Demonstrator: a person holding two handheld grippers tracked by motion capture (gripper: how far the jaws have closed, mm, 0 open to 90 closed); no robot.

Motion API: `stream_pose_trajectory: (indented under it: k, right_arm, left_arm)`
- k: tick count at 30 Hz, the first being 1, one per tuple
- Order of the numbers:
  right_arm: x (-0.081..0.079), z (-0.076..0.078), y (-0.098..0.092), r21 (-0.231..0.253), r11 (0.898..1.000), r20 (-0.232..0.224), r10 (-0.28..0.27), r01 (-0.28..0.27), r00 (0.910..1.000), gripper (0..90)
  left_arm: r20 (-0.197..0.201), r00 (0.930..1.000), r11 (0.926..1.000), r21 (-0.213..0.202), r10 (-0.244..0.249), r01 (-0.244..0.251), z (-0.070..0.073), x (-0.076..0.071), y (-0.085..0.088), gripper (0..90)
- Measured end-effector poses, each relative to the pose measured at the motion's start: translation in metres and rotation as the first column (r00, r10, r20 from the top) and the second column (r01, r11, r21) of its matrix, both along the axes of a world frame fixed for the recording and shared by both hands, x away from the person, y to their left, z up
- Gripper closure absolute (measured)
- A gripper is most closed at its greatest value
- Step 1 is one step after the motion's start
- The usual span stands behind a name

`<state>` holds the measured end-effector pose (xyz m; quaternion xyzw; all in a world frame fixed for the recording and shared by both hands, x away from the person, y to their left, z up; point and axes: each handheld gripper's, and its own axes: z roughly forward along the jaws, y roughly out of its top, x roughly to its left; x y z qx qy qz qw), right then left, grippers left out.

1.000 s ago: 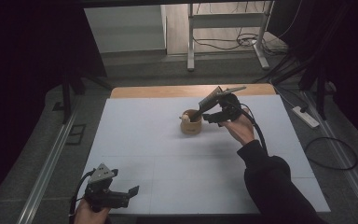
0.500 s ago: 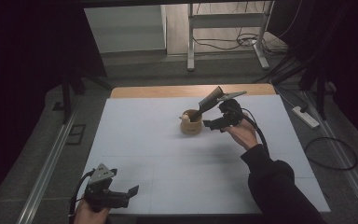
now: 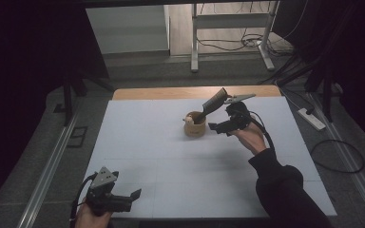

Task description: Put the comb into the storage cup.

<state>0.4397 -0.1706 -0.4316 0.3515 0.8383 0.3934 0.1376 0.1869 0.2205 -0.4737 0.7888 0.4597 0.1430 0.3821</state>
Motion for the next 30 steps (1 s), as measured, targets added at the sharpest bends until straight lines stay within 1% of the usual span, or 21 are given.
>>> stream_pose_trajectory:
  k: [5, 9, 15, 22, 26, 30]
  right_arm:
    - [-0.003, 0.001, -0.003, -0.007, 1.0, -0.007, 0.003, -0.003, 1.0, 0.0]
    - [-0.006, 0.001, -0.005, -0.009, 1.0, -0.011, 0.011, -0.011, 0.9999, 0.0]
    - [-0.011, 0.003, -0.007, -0.01, 1.0, -0.001, 0.011, -0.011, 0.9999, 0.0]
    - [-0.018, -0.001, -0.008, -0.017, 1.0, -0.009, 0.019, -0.019, 0.9998, 0.0]
    - [-0.022, -0.003, -0.008, -0.029, 0.999, -0.017, 0.029, -0.029, 0.9994, 0.0]
    - [-0.028, -0.006, -0.007, -0.043, 0.998, -0.016, 0.036, -0.036, 0.9992, 0.0]
  left_arm:
    - [-0.003, 1.0, 1.0, 0.0, -0.002, 0.002, 0.0, 0.0, 0.0, 0.0]
    - [-0.005, 1.0, 1.0, -0.01, 0.001, -0.001, 0.0, 0.0, 0.001, 0.0]
    - [-0.008, 1.0, 0.9999, -0.009, -0.004, 0.004, 0.0, 0.001, 0.001, 0.0]
    - [-0.01, 0.9999, 0.9999, -0.015, -0.006, 0.006, 0.0, 0.001, 0.001, 0.0]
    - [-0.011, 0.9999, 0.9998, -0.02, -0.007, 0.007, -0.001, 0.001, 0.002, 0.0]
    - [-0.013, 0.9999, 0.9996, -0.027, -0.008, 0.007, -0.001, 0.001, 0.003, 0.0]
